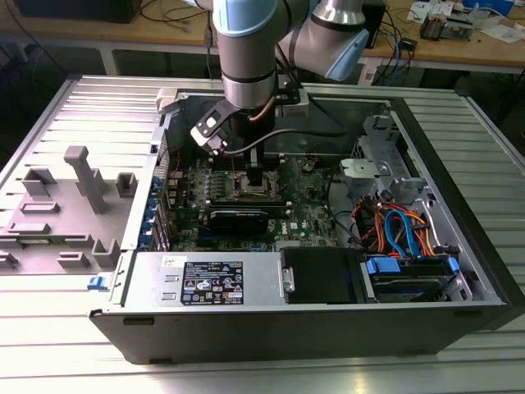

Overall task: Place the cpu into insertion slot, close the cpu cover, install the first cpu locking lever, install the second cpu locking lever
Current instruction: 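Place the cpu into insertion slot, then close the cpu cover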

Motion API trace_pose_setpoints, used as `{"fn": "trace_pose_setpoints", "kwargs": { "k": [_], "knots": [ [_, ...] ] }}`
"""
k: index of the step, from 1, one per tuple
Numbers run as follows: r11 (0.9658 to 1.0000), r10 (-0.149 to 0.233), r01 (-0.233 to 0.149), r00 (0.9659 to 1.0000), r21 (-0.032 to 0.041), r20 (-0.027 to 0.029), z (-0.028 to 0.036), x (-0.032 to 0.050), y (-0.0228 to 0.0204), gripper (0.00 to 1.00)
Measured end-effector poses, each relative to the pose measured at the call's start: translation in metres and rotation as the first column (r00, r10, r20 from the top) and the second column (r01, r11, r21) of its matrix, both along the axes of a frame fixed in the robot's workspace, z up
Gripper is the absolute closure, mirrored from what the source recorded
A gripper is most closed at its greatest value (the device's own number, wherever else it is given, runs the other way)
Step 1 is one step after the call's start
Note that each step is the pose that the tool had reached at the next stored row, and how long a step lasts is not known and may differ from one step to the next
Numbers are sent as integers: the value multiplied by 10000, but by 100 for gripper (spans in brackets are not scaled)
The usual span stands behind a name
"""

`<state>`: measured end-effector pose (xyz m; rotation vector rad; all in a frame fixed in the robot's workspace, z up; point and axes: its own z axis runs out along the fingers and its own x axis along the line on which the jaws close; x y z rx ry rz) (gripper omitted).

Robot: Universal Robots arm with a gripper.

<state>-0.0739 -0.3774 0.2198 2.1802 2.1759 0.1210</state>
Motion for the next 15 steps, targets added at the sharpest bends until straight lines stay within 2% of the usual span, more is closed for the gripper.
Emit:
{"fn": "trace_pose_setpoints", "kwargs": {
  "k": [3, 5, 6, 7, 8, 9, 10, 15],
  "knots": [
    [10000, -1, 1, 10000, -2, -5, 1, 4, 0, 83],
    [10000, -1, 1, 10000, -2, -5, 0, 4, 0, 83],
    [10000, -1, 1, 10000, -2, -9, 1, 4, 0, 89],
    [10000, -1, 1, 10000, -1, -21, 0, 4, 0, 89],
    [10000, 1, -1, 9999, 3, -131, -5, 5, 1, 89],
    [10000, 1, 0, 9995, 42, -324, -5, 4, -1, 89],
    [10000, 2, 0, 9994, 57, -358, -5, 5, 0, 89],
    [10000, 5, -2, 9994, 59, -360, -5, 4, 0, 89]
  ]
}}
